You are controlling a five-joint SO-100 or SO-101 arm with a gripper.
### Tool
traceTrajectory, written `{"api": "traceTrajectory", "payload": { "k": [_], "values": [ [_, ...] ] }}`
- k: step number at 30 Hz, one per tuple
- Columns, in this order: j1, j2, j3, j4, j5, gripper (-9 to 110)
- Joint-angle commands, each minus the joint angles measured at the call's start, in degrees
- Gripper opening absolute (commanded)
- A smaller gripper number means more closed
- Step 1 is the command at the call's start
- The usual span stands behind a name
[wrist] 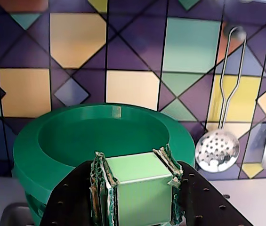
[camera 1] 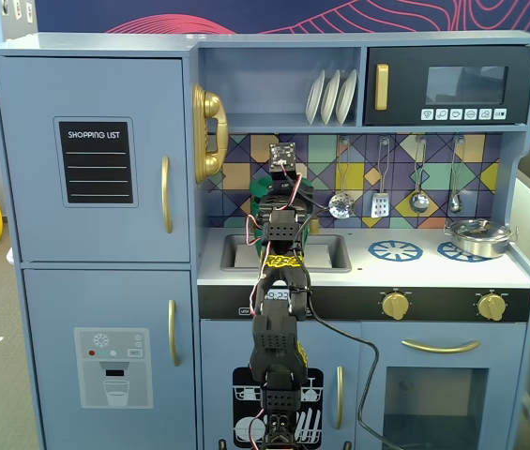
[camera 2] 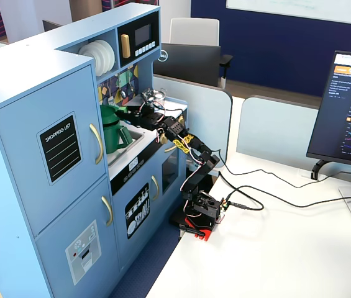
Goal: Pick up the lid from the counter and put it on the green recipient
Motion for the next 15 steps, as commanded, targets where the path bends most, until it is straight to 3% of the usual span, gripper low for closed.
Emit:
{"api": "traceTrajectory", "payload": {
  "k": [1, 13, 15],
  "values": [
    [-0.1, -0.1, 0.3, -3.3, -0.6, 0],
    [0.4, 1.6, 5.4, -3.3, 0.0, 0],
    [0.4, 1.8, 5.8, -3.3, -0.4, 4]
  ]
}}
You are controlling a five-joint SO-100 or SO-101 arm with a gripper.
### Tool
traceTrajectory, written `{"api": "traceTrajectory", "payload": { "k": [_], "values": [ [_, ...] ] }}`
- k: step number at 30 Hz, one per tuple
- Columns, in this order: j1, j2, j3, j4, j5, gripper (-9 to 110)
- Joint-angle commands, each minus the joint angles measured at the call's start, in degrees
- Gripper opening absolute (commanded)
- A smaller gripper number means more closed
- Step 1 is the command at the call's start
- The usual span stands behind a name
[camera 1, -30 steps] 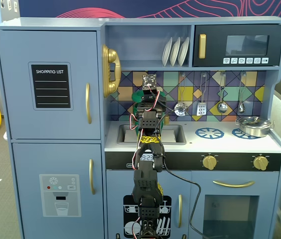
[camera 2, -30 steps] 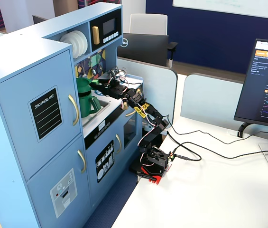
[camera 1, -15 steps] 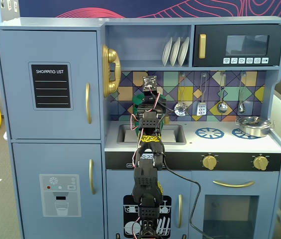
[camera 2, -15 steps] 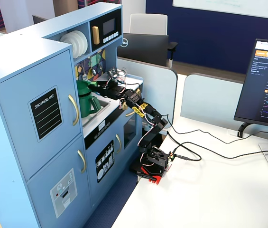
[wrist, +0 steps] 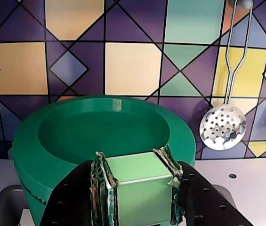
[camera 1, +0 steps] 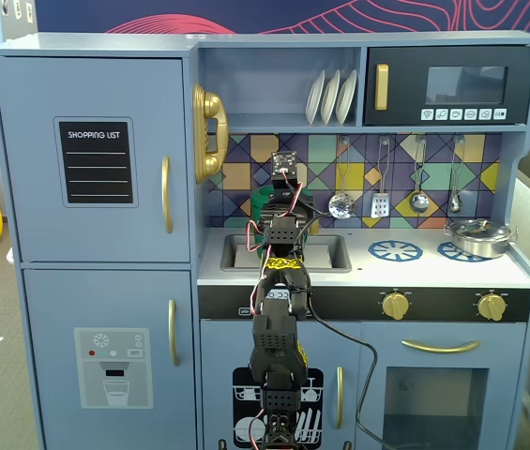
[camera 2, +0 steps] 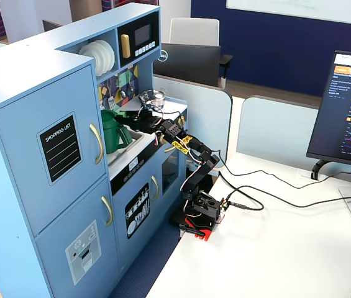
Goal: Pick up the lid from the counter and put it on the green recipient
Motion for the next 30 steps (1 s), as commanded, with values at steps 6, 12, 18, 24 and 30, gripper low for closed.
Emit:
{"api": "traceTrajectory", "payload": {
  "k": [6, 12, 18, 24, 30],
  "values": [
    [-0.3, 2.6, -2.7, -0.8, 3.3, 34],
    [-1.1, 4.5, -13.1, 6.9, 0.5, 37],
    [-0.4, 19.7, -6.2, 24.0, -0.5, 35],
    [1.5, 39.3, 23.1, 36.8, 1.4, 28],
    [1.0, 46.8, 54.8, 30.6, 2.6, 10]
  ]
}}
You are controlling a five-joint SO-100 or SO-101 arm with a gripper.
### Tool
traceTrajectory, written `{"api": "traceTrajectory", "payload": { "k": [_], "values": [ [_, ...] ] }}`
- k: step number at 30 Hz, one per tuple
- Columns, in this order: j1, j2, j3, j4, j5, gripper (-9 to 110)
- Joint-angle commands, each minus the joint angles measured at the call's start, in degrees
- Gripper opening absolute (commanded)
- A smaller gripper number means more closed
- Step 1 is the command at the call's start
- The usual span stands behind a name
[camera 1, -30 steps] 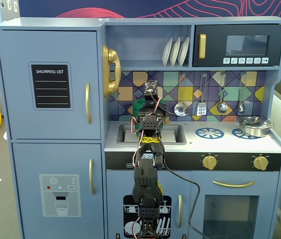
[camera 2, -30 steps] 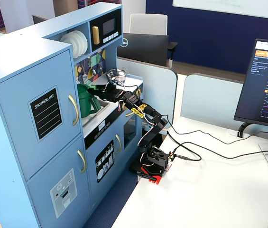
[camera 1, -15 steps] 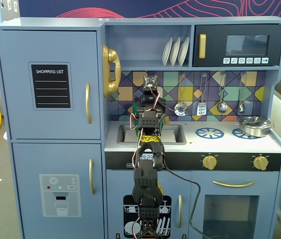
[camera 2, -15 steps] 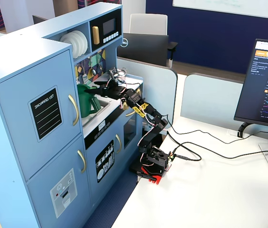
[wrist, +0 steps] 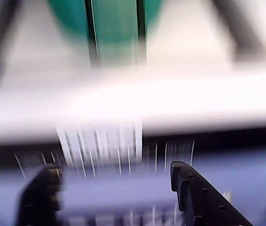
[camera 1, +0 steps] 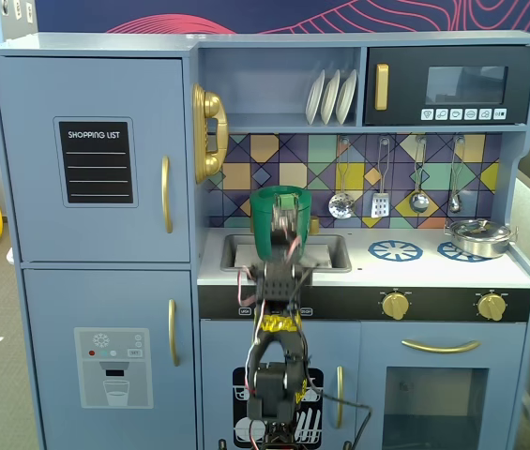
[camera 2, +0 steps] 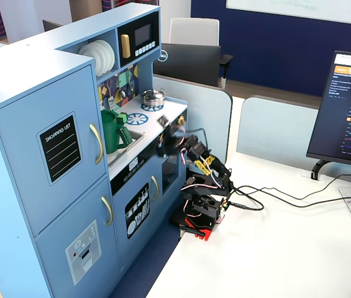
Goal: Pick up the lid from the counter and put it on the green recipient
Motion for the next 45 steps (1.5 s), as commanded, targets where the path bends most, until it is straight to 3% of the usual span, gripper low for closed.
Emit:
{"api": "traceTrajectory", "payload": {
  "k": [1, 4, 8, 19, 28, 30, 45],
  "values": [
    [-0.9, 4.3, 20.5, -6.2, 1.8, 7],
    [-2.5, 4.0, 30.8, -12.5, 2.1, 0],
    [-4.1, 4.2, 37.8, -13.3, 5.9, 0],
    [-7.2, 11.3, 37.8, 13.7, 11.1, 1],
    [-6.5, 18.0, 37.9, 33.1, 3.2, 1],
    [-6.9, 18.0, 37.9, 33.7, 7.1, 2],
    [-4.8, 18.0, 37.9, 33.7, 7.8, 2]
  ]
}}
